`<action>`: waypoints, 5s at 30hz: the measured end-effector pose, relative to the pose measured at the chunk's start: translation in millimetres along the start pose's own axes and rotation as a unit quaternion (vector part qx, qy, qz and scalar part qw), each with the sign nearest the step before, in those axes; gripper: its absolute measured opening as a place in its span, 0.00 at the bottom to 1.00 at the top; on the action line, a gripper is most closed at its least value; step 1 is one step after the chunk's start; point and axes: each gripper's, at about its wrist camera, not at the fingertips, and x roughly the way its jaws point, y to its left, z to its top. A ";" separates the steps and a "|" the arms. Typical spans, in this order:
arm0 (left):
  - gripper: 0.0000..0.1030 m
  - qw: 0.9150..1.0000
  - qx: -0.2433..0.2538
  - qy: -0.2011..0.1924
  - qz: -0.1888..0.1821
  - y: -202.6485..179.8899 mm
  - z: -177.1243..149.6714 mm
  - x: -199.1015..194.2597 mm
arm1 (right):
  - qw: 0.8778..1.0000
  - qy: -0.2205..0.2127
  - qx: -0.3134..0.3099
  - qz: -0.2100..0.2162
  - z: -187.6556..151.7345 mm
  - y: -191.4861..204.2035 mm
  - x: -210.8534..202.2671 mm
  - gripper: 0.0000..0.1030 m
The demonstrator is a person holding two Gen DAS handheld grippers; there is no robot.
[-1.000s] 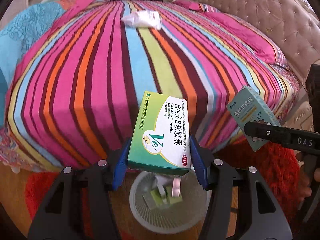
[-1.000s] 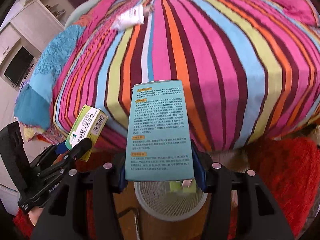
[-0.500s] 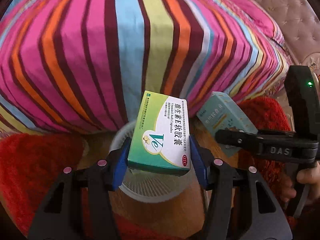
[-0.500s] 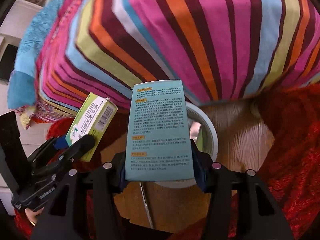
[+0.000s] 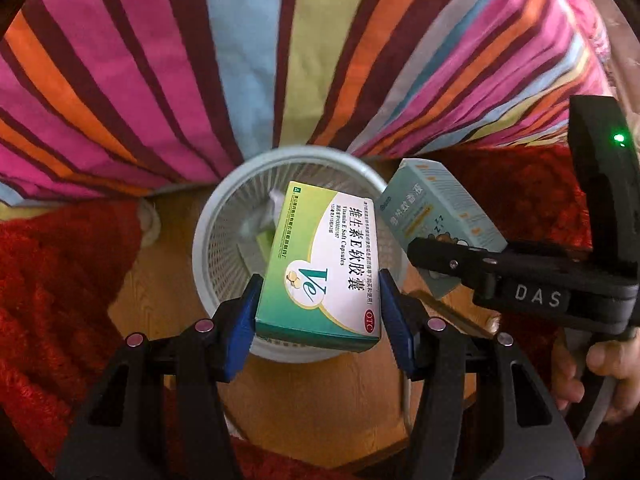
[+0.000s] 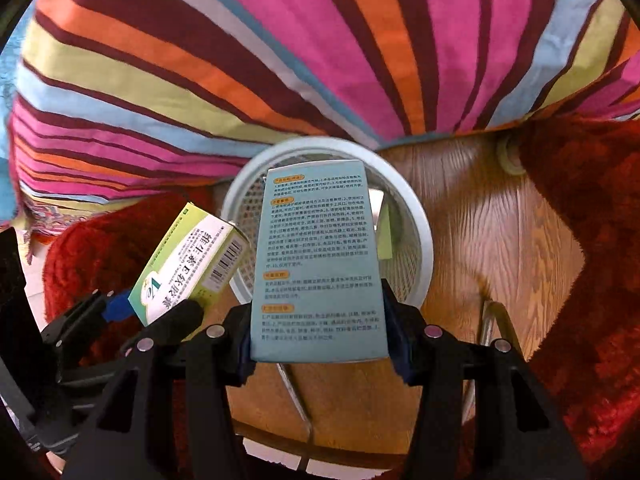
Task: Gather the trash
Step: 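Carry both boxes over the wastebasket and open both tools to drop them, then move both tools back toward the white wipe packet and small box on the bed, then grasp the white disposable wipe packet with the left tool while the right tool grasps the green tissue pack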
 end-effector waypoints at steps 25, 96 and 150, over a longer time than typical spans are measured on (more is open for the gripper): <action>0.55 0.993 -0.018 0.112 0.028 7.4 3.2 44.4 | 0.997 0.074 0.027 -0.019 15.5 -2.9 47.8 0.48; 0.93 0.915 0.007 -0.387 0.111 0.2 193.9 -205.4 | 0.891 -0.437 -0.106 -0.059 141.3 62.5 -209.5 0.78; 0.83 0.943 -0.025 -0.309 0.118 39.9 391.1 -170.9 | 0.897 -0.407 -0.161 -0.053 307.6 127.1 -206.1 0.78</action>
